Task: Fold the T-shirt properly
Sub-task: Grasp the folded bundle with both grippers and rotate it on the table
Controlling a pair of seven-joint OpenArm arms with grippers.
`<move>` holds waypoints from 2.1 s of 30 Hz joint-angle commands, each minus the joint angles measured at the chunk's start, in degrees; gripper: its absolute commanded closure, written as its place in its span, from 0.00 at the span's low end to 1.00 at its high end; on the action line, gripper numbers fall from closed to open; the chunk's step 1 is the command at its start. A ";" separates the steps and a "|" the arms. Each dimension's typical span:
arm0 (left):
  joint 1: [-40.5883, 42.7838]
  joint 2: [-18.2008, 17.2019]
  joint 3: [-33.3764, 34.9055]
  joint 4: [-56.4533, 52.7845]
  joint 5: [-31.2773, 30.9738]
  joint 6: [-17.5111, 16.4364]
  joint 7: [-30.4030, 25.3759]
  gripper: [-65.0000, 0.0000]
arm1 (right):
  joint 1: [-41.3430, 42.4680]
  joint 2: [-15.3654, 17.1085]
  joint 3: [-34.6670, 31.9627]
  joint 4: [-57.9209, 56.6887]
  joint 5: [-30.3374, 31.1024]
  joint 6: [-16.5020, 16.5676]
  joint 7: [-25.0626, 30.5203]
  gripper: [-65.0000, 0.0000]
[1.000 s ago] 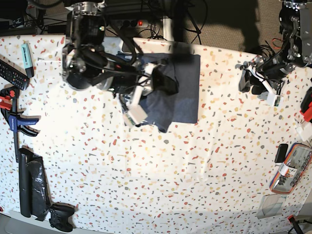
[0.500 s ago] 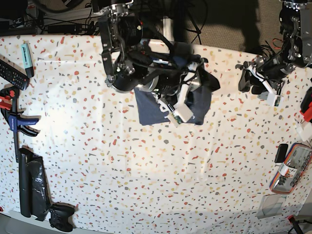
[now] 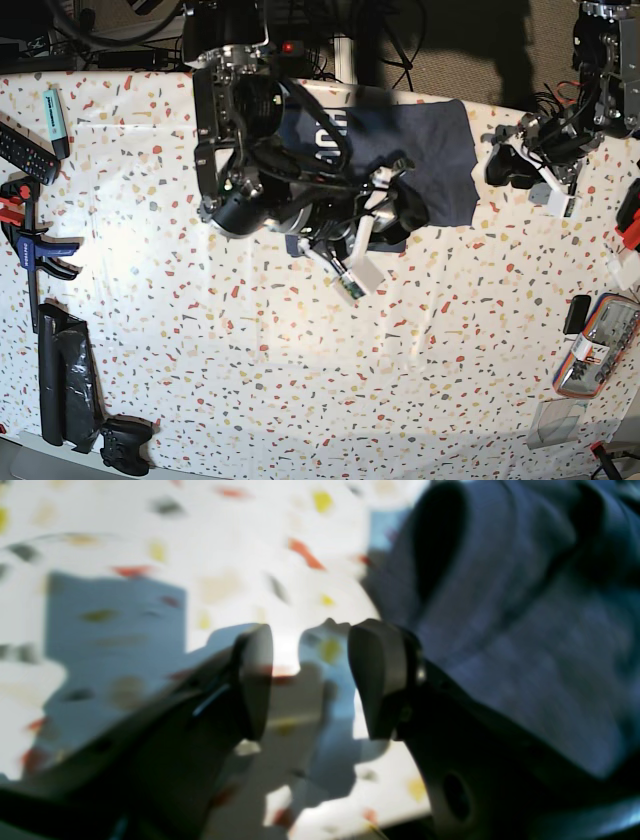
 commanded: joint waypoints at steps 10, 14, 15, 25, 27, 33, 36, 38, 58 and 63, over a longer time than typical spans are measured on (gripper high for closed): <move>10.25 0.52 -0.26 13.86 -7.93 -3.39 -0.44 0.57 | 1.81 11.17 1.42 -5.75 -7.96 0.30 6.97 0.96; 13.99 4.09 -0.15 14.05 -7.13 -4.55 -3.67 0.57 | 5.90 12.37 1.44 -14.97 -13.38 0.30 10.14 0.96; 14.27 5.53 -0.13 13.81 -5.75 -4.70 -3.85 0.57 | 7.17 12.50 1.42 -17.00 -14.38 0.30 10.14 0.96; 12.15 11.26 1.53 12.74 1.53 -4.61 -7.04 0.57 | 11.56 12.48 5.55 -19.56 -17.75 0.30 11.39 0.96; 11.13 11.26 3.26 12.72 1.55 -4.61 -7.08 0.57 | 11.56 12.52 7.45 -18.25 -17.73 0.30 12.44 0.96; 7.39 11.26 13.05 12.70 1.62 0.17 -7.23 0.57 | 12.87 14.99 9.73 -17.27 -16.15 0.30 12.92 0.96; 4.81 11.26 17.46 12.52 1.97 2.45 -7.41 0.57 | 13.44 16.37 9.73 -17.31 -16.92 0.30 12.87 0.96; 3.15 11.45 19.52 11.89 4.85 4.13 -7.87 0.57 | 13.31 17.11 9.73 -17.46 -16.87 0.30 12.17 0.96; -15.96 8.24 17.64 -14.95 13.60 6.21 -12.59 0.57 | -1.44 21.77 9.88 -13.53 -15.02 0.30 11.96 1.00; -19.19 7.76 17.68 -14.93 13.60 6.19 -12.02 0.57 | -6.99 20.22 9.88 -9.64 -9.70 0.30 12.44 1.00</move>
